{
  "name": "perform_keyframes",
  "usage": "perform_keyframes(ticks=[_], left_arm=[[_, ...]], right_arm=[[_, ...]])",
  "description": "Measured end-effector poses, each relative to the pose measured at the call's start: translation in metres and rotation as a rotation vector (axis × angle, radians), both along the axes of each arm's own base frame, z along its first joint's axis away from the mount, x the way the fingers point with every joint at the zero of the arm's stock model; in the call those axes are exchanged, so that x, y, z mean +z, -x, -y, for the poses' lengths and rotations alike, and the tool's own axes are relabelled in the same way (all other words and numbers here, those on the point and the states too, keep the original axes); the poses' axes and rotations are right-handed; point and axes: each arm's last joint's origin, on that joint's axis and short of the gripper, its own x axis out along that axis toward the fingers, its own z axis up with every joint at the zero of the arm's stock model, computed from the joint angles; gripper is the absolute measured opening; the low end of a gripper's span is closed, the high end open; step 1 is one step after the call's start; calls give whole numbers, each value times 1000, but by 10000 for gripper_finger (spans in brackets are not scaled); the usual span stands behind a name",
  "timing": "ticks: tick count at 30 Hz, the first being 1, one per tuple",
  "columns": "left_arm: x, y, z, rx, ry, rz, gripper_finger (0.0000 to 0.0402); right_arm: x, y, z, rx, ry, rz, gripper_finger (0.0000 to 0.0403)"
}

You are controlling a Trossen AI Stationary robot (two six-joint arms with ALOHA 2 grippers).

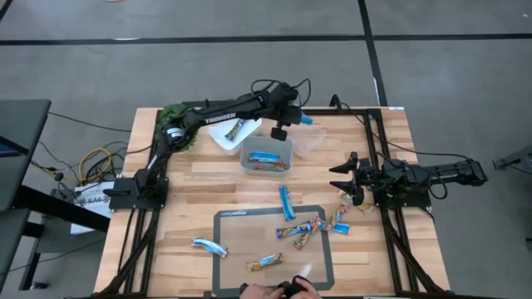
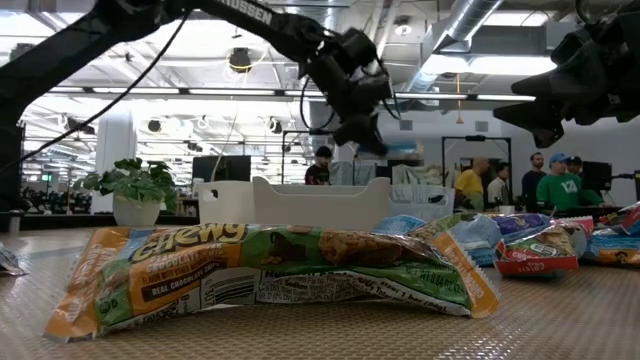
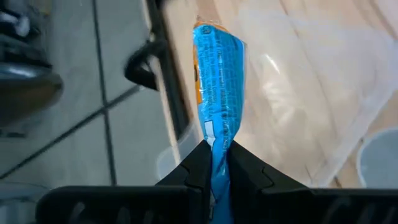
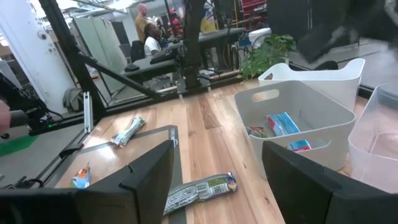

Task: Pick and place Granola Bars by type
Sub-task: Put the yellow granola bar into the transparent bin

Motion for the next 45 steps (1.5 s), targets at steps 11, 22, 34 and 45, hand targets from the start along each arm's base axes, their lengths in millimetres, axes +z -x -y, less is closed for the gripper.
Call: perform_keyframes(ticks=[11,22,34,45], left_arm=[[-14,-1,-6,-11,-5,-28,29],[-14,0,-9,12,-2,-28,96],[-14,0,-9,37,1,-22,119],[6,0,7,25,143,73,119]], right_arm=[[0,0,0,0,0,0,240],[0,0,0,0,0,0,240],[0,0,0,0,0,0,240],[0,0,0,0,0,0,240]])
